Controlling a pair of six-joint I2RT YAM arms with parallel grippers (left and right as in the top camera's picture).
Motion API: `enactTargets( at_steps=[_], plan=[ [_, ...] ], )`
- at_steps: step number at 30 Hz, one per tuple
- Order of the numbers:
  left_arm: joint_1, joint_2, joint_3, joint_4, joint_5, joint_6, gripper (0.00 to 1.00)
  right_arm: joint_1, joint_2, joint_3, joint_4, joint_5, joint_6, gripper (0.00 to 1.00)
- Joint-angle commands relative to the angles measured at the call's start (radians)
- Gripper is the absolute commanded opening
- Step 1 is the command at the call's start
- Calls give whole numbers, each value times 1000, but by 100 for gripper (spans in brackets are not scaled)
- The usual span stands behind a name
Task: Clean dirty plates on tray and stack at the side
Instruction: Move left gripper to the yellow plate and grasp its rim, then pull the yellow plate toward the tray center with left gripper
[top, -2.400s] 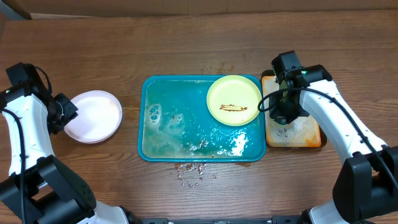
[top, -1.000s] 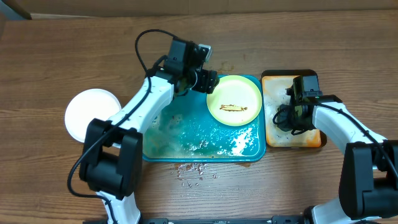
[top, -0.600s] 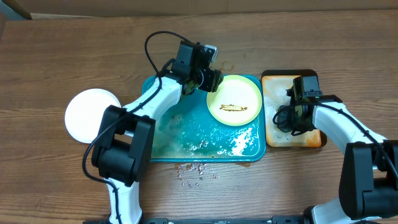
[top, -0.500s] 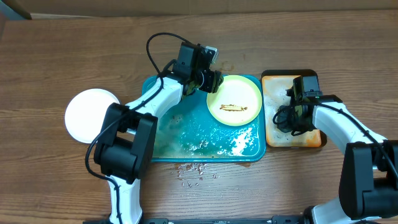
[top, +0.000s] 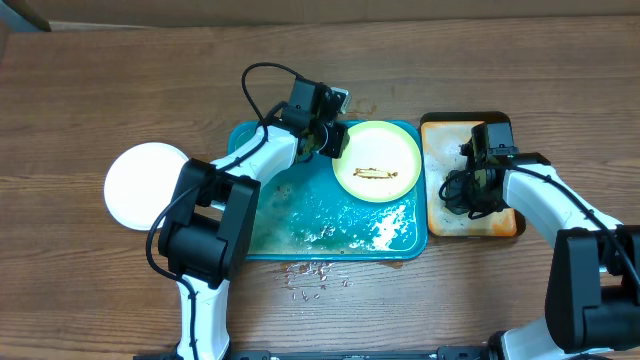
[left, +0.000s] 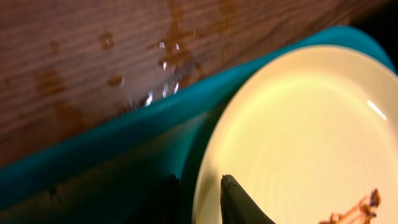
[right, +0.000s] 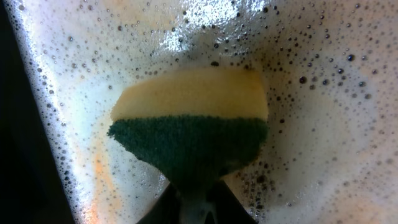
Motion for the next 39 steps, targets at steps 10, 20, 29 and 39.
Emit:
enactTargets(
  at_steps=[10, 20, 29, 39],
  plan=[
    [37, 16, 14, -254, -66, -5, 4, -3, 0, -21, -9, -18, 7, 14],
    [142, -35, 14, -607, -120, -288, 4, -3, 0, -21, -23, -18, 7, 14],
    [144, -35, 18, -705, -27, -310, 26, -3, -1, 83, -98, -14, 6, 13],
    [174, -35, 188, -642, -39, -172, 36, -3, -1, 217, -276, -15, -4, 14]
  ],
)
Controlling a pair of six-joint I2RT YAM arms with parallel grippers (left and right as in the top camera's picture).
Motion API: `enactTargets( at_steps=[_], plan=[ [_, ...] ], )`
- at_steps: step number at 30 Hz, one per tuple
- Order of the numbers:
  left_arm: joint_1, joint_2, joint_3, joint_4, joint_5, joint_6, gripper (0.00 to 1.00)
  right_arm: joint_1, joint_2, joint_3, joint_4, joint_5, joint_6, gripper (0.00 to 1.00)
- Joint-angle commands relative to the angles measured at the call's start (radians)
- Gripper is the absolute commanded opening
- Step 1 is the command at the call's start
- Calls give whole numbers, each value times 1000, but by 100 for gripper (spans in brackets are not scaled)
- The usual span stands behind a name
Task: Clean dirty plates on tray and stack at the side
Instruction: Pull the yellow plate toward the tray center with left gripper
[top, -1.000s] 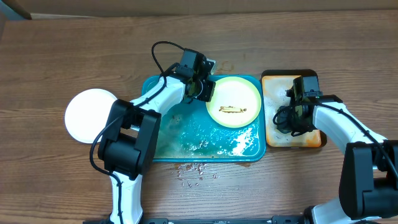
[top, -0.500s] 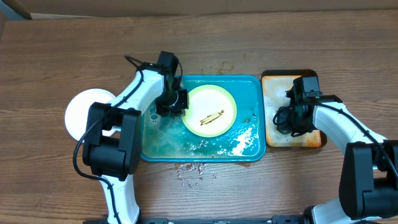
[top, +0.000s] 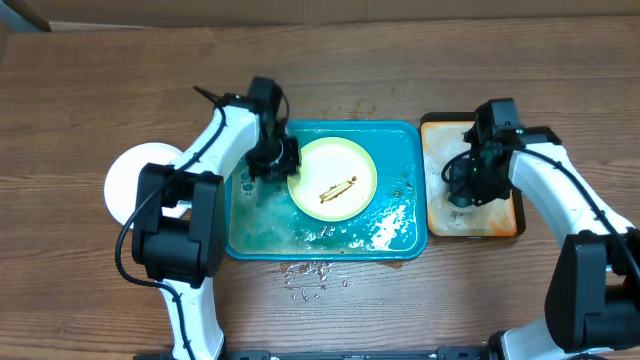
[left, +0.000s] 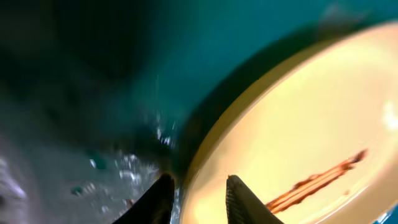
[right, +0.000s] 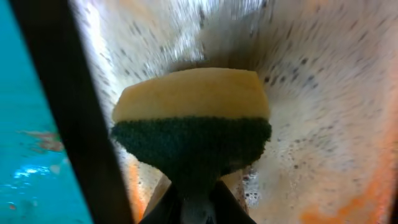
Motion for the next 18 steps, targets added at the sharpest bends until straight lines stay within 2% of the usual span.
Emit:
enactTargets(
  at_steps=[1, 2, 7, 18],
  plan=[
    [8, 10, 85, 46, -14, 113, 50, -3, -2, 20, -19, -6, -3, 14],
    [8, 10, 89, 68, -14, 136, 57, -3, -2, 20, -25, -6, -3, 14],
    [-2, 11, 72, 133, -14, 239, 61, -3, -2, 11, -31, -6, 0, 17],
    [-50, 11, 2, 188, -14, 290, 57, -3, -2, -106, 91, -5, 1, 18]
  ],
)
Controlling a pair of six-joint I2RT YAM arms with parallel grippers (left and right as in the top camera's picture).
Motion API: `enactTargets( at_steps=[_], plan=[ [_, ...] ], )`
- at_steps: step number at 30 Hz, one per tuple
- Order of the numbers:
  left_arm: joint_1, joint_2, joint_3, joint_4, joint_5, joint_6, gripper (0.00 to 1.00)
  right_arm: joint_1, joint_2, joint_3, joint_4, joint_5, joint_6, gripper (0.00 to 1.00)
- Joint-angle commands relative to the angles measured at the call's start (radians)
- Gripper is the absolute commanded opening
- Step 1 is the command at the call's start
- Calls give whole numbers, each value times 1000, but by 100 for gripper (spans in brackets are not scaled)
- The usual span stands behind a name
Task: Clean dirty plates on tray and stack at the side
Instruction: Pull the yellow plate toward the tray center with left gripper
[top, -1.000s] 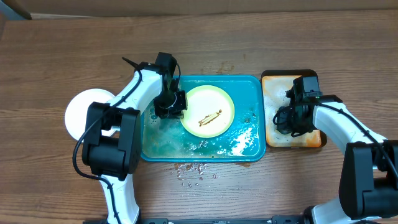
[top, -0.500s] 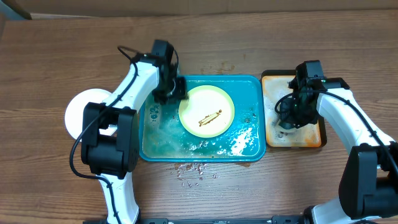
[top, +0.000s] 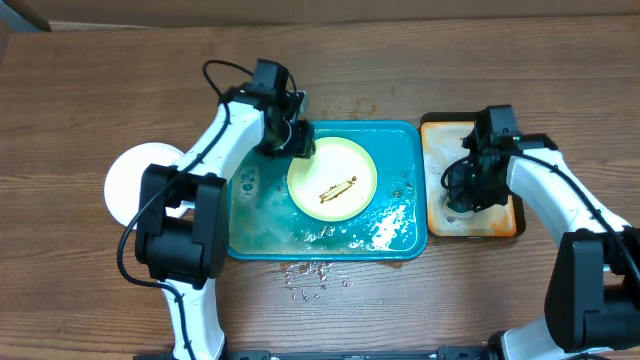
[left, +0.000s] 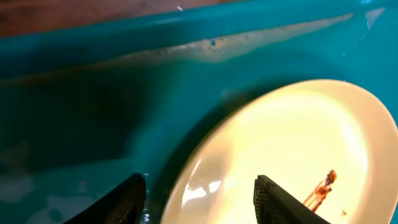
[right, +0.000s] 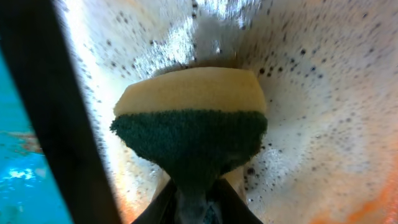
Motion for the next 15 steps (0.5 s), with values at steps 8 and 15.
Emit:
enactTargets(
  at_steps=[8, 15],
  plan=[
    [-38, 11, -47, 5, -83, 57, 19, -3, -2, -135, 172, -8, 64, 17],
    [-37, 11, -47, -71, -83, 54, 4, -3, -2, -102, 206, -8, 63, 17]
  ],
)
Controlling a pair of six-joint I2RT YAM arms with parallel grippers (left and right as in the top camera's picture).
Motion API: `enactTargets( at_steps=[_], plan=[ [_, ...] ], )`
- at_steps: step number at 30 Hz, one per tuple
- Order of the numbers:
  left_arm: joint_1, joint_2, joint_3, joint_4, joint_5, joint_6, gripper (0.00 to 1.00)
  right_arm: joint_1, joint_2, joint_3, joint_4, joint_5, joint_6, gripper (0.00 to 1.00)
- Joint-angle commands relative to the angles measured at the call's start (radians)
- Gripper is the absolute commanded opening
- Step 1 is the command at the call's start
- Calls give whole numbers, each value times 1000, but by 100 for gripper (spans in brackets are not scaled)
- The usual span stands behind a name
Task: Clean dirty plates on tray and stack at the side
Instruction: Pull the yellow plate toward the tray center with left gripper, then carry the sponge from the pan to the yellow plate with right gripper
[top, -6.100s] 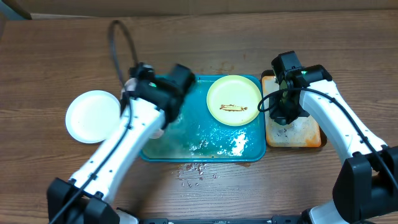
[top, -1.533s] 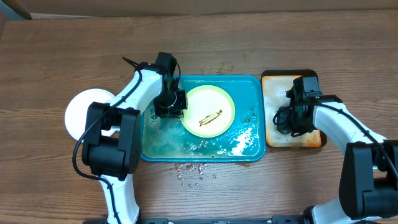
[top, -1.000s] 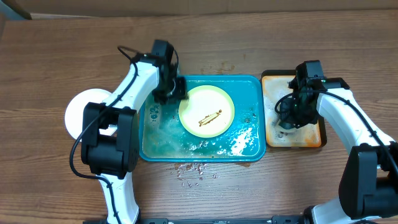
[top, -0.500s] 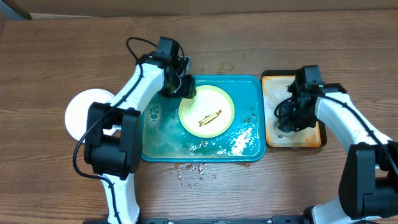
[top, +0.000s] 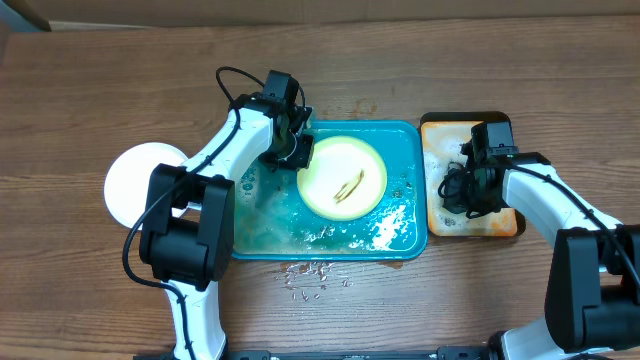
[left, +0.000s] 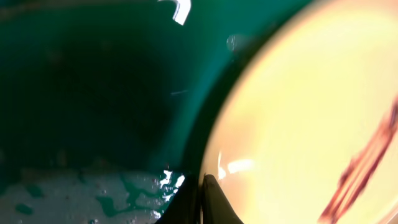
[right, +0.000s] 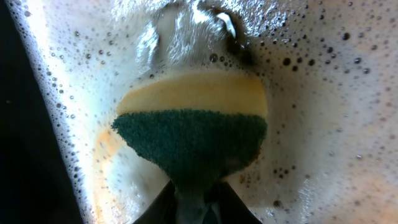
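Note:
A pale yellow plate (top: 362, 168) with a brown food streak lies in the wet teal tray (top: 402, 140). My left gripper (top: 293, 152) is at the plate's left rim. In the left wrist view the left gripper (left: 200, 200) has its fingers pinched on the edge of the plate (left: 298, 112), with the tray's floor (left: 93, 93) beside it. My right gripper (top: 472, 186) is over the soapy orange tray (top: 438, 132). The right gripper (right: 193, 200) is shut on a yellow-and-green sponge (right: 189, 124), which sits in foam (right: 323, 124).
A clean white plate (top: 140, 185) rests on the wooden table left of the teal tray. Soapy water pools in the teal tray's front part (top: 385, 232). Spilled droplets (top: 315, 272) lie on the table just in front of it.
My left gripper was open above the plate's upper-left rim and is now shut on the rim. The plate sits slightly further right. The sponge is down in the foam.
At first the dirty plate lay at the tray's back right with my left gripper at its left rim. Later it lay mid-tray, still gripped at the rim. Then the gripper stood open, and now it grips the rim again. My right gripper held the sponge over the soap tray throughout.

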Motion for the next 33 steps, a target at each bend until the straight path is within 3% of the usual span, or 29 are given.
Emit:
enactTargets(
  at_steps=[1, 6, 13, 16, 19, 23, 25, 33],
  plan=[
    [-5, 11, -8, -29, -16, 8, 4, -3, -2, 33, -1, -1, 12, 17],
    [-5, 11, -8, -92, -15, 6, 4, -3, -6, 133, -112, -1, 11, 15],
    [-8, 11, -8, -177, -7, -84, 4, 3, -43, 301, -291, -5, 8, 12],
    [-8, 11, -8, -197, 35, -108, 9, 32, -69, 370, -325, -147, -64, 11],
    [-7, 11, -8, -198, 68, -109, 13, 86, -77, 387, -319, -315, -120, 11],
    [-8, 11, -8, -199, 75, -113, 11, 186, -62, 370, -293, -323, -117, 9],
    [-8, 11, -8, -198, 78, -113, 5, 243, -53, 348, -250, -322, -80, 9],
    [-8, 11, -8, -196, 78, -113, 4, 396, 16, 266, -63, -318, 85, 7]
  ],
)
